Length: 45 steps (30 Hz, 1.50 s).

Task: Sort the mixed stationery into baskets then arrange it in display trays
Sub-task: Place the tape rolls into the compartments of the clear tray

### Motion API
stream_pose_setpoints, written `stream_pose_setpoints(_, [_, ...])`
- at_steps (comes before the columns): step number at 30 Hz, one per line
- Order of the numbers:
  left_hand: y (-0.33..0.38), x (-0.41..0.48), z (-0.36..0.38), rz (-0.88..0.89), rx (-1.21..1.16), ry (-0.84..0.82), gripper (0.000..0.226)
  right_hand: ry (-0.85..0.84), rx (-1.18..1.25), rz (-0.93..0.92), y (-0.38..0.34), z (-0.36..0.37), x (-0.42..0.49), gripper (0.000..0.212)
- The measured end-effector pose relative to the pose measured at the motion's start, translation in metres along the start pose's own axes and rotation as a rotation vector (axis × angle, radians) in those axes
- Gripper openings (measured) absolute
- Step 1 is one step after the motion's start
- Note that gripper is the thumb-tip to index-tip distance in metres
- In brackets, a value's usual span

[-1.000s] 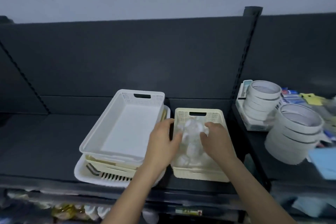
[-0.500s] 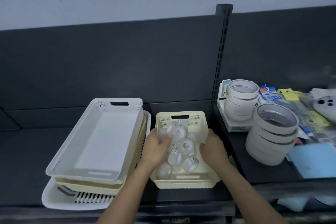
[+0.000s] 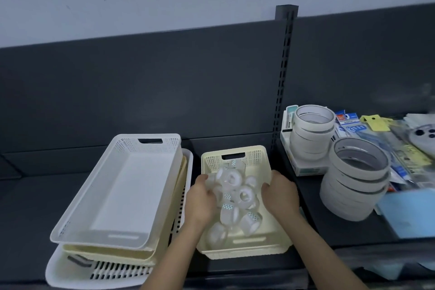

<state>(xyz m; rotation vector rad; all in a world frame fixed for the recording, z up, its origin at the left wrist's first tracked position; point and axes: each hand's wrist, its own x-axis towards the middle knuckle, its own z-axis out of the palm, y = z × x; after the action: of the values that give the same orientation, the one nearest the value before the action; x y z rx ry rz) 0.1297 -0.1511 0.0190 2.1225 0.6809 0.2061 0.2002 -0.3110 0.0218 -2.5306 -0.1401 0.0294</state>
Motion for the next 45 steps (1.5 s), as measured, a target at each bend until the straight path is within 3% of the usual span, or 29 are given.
stream_pose_setpoints(4, [0.006, -0.011, -0.003, 0.096, 0.052, 0.107, 0.058, 0.059, -0.036, -0.093, -0.008, -0.030, 0.004, 0.017])
stream_pose_setpoints(8, [0.022, -0.017, -0.025, 0.150, -0.108, 0.215, 0.043, 0.081, 0.086, -0.136, -0.012, -0.050, 0.003, 0.018])
stream_pose_setpoints(12, [0.036, -0.029, -0.064, 0.033, -0.303, 0.243, 0.029, 0.081, 0.259, -0.154, -0.017, -0.064, -0.001, 0.012])
stream_pose_setpoints(15, [0.037, -0.047, -0.086, -0.036, -0.416, 0.213, 0.022, 0.085, 0.320, -0.225, -0.030, -0.070, -0.010, 0.032])
stream_pose_setpoints(21, [0.031, -0.085, -0.126, -0.068, -0.519, 0.300, 0.043, 0.047, 0.303, -0.283, -0.076, -0.074, -0.034, 0.013])
stream_pose_setpoints(30, [0.015, -0.134, -0.213, 0.030, -0.573, 0.384, 0.040, 0.103, 0.334, -0.441, -0.156, -0.090, -0.093, 0.015])
stream_pose_setpoints(40, [-0.124, -0.222, -0.346, -0.086, -0.574, 0.585, 0.041, -0.103, 0.260, -0.593, -0.276, 0.027, -0.224, 0.027])
stream_pose_setpoints(45, [-0.209, -0.271, -0.409, -0.218, -0.606, 0.736, 0.040, -0.309, 0.264, -0.701, -0.343, 0.107, -0.293, 0.021])
